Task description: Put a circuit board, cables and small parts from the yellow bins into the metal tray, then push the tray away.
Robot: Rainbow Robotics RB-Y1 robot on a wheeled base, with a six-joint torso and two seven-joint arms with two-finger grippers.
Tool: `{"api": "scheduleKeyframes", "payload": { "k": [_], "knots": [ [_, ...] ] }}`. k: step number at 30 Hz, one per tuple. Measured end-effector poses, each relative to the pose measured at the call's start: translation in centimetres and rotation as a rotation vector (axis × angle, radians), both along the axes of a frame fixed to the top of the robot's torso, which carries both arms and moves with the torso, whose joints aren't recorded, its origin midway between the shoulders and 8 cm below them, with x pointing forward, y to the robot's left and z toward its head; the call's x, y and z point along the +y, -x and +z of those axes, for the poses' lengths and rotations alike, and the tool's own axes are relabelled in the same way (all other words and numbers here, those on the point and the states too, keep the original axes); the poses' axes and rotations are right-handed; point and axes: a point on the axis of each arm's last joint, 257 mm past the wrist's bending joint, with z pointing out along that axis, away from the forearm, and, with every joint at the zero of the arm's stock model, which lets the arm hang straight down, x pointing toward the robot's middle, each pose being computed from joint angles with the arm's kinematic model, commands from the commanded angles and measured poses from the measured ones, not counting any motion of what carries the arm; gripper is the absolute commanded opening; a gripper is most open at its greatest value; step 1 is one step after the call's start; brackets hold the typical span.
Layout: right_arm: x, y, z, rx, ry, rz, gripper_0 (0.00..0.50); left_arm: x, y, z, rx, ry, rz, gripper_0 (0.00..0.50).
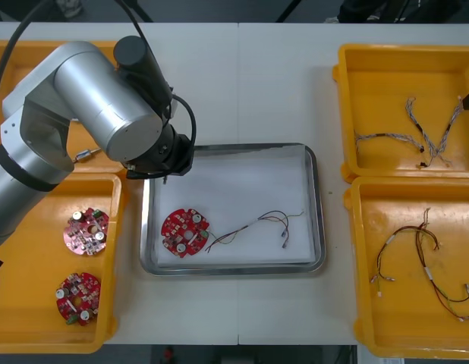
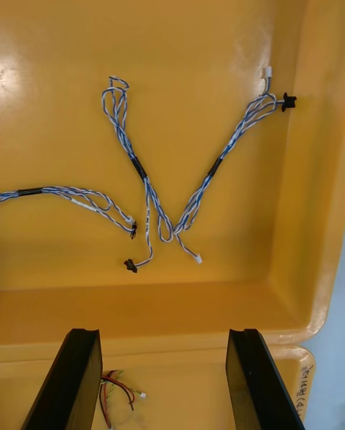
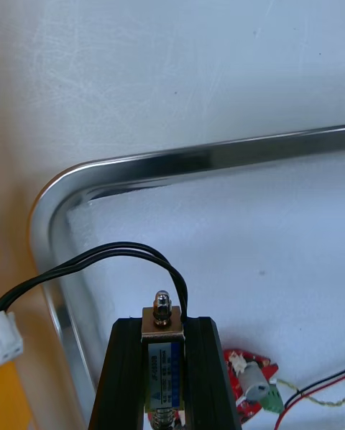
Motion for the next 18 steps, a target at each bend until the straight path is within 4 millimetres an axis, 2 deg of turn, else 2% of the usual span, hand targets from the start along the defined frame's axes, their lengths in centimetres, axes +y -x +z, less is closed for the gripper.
{"api": "scheduleKeyframes", "payload": {
  "k": [4,9,16,17,18],
  "knots": [
    [-0.6,-0.2,-0.5,0.034,-0.018,-0.039,0.500,-0.3,-0.8,-1.4,-0.003,0.001,0.003,0.000],
    [-0.6,-0.4,-1.3,0.084,-0.113,-0.177,0.500,-0.2,-1.1,-3.1,-0.002,-0.024,-0.001,0.000],
    [-1.3,-1.2,-1.2,0.085,-0.138,-0.221,0.500,0.0,-1.0,-4.1,0.009,-0.041,-0.004,0.002],
    [-1.5,-1.6,-1.2,0.070,-0.137,-0.225,0.500,0.0,-1.0,-4.1,0.009,-0.042,-0.004,0.008],
    [-1.7,-1.9,-1.1,0.058,-0.135,-0.228,0.500,0.0,-1.0,-4.1,0.009,-0.042,-0.003,0.077]
  ]
}}
